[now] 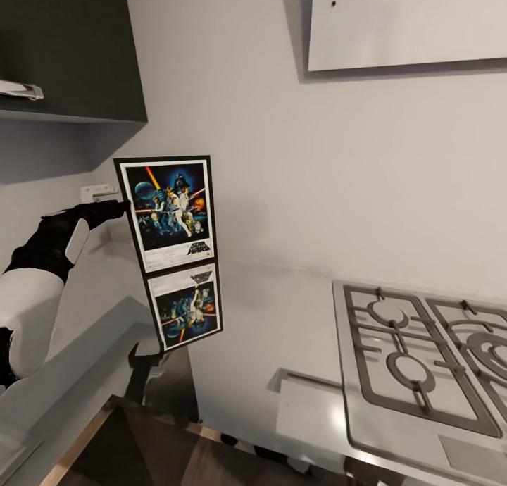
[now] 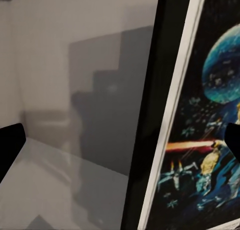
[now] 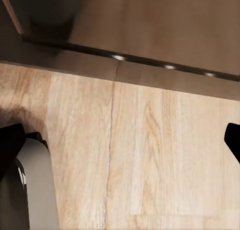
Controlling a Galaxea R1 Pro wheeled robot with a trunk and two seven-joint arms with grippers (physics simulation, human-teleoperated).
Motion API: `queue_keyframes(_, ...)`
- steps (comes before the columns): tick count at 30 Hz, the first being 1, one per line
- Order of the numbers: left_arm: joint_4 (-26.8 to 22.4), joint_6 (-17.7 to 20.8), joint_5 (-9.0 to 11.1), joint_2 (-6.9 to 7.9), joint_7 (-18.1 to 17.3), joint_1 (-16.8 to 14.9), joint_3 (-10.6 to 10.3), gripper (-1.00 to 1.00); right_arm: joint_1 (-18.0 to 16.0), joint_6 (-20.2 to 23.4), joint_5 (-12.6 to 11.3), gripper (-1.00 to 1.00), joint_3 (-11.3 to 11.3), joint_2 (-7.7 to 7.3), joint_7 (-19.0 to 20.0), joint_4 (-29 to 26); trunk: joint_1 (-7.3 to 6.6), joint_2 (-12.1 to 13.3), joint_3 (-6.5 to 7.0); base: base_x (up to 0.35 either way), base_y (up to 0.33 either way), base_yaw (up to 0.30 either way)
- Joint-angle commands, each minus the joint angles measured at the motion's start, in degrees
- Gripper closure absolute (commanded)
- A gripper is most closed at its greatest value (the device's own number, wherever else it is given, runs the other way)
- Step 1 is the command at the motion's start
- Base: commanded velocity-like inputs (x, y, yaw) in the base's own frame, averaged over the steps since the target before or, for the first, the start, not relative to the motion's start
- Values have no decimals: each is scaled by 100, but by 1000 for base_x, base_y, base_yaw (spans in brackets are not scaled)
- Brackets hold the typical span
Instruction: Pick up the poster from the kitchen countertop and hang it on one of the wall nails in the kitchen.
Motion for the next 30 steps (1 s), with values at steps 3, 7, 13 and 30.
queue_keyframes(3, -8, 44, 59, -1, -16, -2, 18, -100, 2, -4, 7, -100, 7, 0, -22, -9, 1, -3, -5, 25, 0, 0)
queue_keyframes(7, 26, 76, 47, 32, -51, -36, -6, -100, -6, -22, 10, -100, -11, -14, -25, -17, 1, -3, -5, 6, 0, 0)
queue_keyframes(13, 64, 160, 45, 227, -244, -231, -28, -100, -6, -23, 5, -100, -11, -12, -24, -17, 1, -3, -5, 0, 0, 0)
queue_keyframes(30, -25, 67, 48, 98, -594, -122, -63, -100, -18, -22, 0, -100, -16, -9, -28, -23, 1, -3, -20, 0, 0, 0)
